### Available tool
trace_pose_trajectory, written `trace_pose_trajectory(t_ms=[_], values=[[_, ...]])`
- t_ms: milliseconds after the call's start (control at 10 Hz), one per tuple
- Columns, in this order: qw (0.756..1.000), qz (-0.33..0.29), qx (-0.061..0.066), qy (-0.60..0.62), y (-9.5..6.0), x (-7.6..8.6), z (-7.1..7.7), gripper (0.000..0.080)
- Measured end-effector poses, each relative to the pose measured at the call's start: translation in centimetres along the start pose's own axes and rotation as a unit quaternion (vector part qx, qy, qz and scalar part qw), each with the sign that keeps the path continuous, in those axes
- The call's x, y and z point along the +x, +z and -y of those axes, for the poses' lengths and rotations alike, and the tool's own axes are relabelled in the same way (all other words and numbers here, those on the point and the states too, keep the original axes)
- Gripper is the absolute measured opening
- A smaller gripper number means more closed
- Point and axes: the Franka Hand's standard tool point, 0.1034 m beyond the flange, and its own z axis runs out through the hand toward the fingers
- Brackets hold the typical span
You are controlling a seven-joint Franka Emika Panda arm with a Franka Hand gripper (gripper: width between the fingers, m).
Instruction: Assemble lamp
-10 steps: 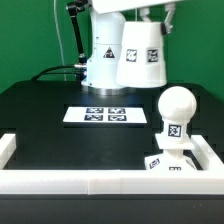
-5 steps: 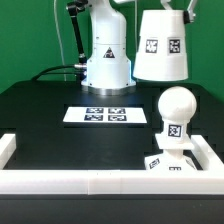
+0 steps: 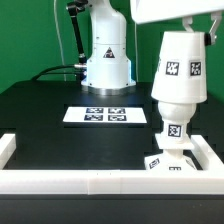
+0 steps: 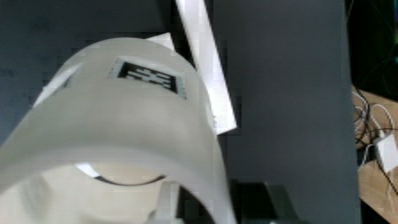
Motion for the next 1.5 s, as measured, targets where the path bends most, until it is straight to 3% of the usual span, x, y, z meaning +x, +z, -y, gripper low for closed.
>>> trace_pose_trajectory(t_ms=[600, 1000, 1200, 1300, 1400, 1500], values=[[0.999, -0.013, -0.01, -0.042, 4.2, 0.6, -1.1, 0.0044], [0.999, -0.014, -0.013, -0.049, 4.8, 0.4, -2.0, 0.0044], [0.999, -0.012, -0.015, -0.047, 4.7, 0.1, -2.7, 0.0401], [0.999, -0.011, -0.015, -0.044, 4.6, -0.1, -3.0, 0.0401], [0.999, -0.011, -0.014, -0.042, 4.3, -0.4, -3.2, 0.0583], [0.999, -0.011, -0.014, -0.03, 3.9, -0.8, -3.4, 0.0666]])
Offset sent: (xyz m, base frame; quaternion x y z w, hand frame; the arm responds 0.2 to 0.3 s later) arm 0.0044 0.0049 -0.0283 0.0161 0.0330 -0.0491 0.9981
